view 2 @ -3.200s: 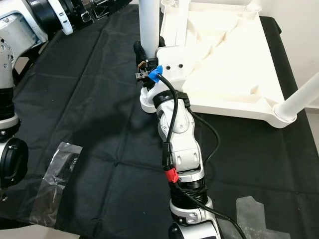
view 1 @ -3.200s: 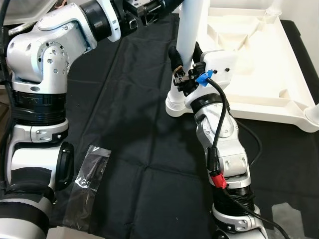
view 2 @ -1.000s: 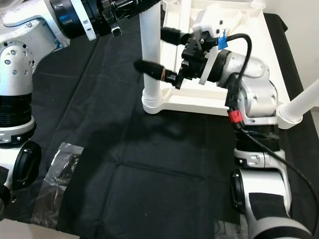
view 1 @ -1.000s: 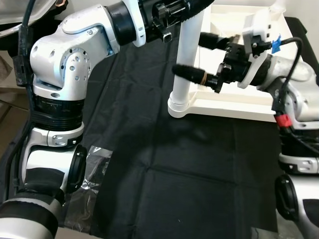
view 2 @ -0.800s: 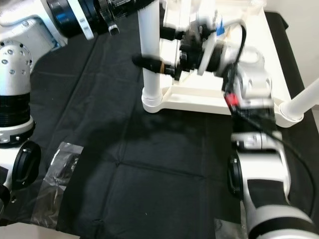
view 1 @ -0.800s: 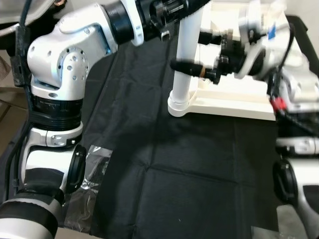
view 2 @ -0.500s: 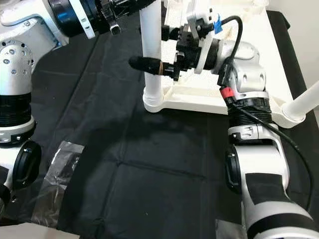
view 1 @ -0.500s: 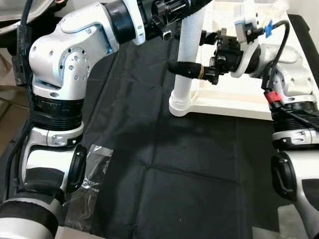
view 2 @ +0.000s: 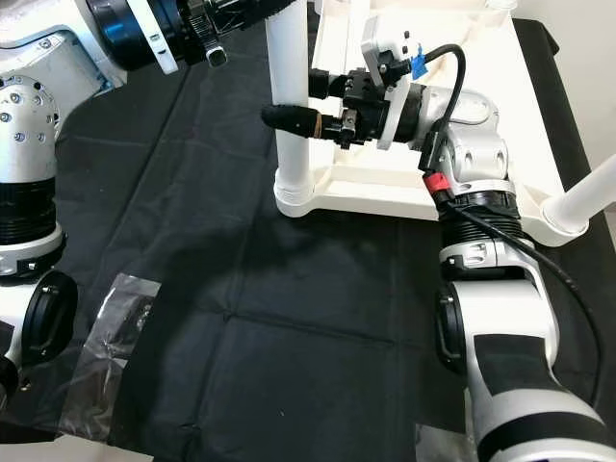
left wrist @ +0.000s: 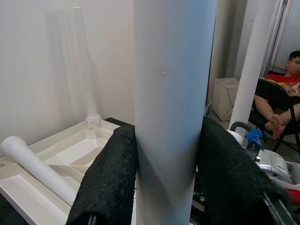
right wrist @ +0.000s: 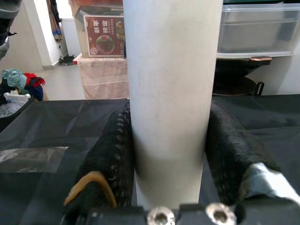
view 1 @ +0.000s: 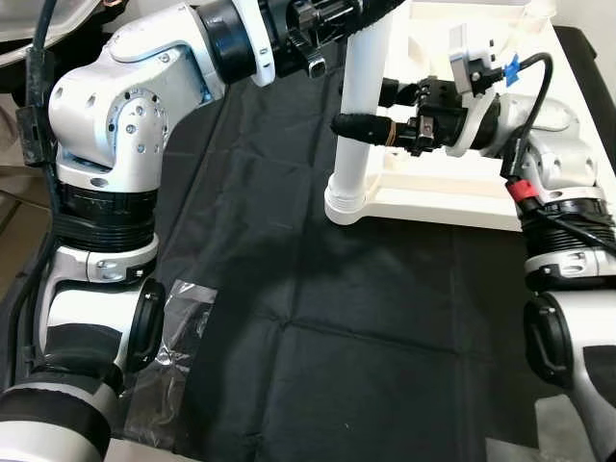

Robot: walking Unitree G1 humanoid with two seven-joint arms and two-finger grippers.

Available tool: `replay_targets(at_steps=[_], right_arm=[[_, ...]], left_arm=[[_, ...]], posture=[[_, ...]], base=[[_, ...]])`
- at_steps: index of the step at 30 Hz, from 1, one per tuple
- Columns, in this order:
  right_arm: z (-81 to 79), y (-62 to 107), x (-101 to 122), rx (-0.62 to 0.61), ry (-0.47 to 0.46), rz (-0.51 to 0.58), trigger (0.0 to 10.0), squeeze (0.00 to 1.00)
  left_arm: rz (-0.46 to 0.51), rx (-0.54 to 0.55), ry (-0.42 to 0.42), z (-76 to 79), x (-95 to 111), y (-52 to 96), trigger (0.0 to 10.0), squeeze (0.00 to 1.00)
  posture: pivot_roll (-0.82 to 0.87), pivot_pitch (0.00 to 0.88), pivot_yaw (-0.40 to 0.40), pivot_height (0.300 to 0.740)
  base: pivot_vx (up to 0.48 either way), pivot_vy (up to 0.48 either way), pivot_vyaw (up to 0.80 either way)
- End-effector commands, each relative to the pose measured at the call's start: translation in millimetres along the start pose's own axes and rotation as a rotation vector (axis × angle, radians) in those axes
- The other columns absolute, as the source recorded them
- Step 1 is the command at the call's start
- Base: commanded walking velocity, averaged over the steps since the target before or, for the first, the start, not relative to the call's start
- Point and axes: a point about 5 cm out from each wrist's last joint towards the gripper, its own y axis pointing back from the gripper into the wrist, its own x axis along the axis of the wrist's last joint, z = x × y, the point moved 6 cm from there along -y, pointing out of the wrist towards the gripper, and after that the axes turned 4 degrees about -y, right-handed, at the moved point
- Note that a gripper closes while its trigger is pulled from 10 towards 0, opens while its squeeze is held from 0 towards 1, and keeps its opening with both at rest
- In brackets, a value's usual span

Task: Building children table

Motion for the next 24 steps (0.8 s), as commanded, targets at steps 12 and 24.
replay_targets(at_steps=[12,24], right_arm=[[-8.4,-4.7,0,0.077,0.003,0.006,0.0,0.00],[0.1,-2.5,-13,-0.020,-0.012,-0.040,0.0,0.00]], left_arm=[[-0.028,-0.083,0.009,13.0,-5,-3.2,0.0,0.00],[0.018,-0.068,0.031,7.0,4,-3.1,10.0,1.00]], posture=[[0.06,0.238,0.041,0.740],[0.06,0.243,0.040,0.740]], base=[[0.000,0.000,0.00],[0.000,0.000,0.00]])
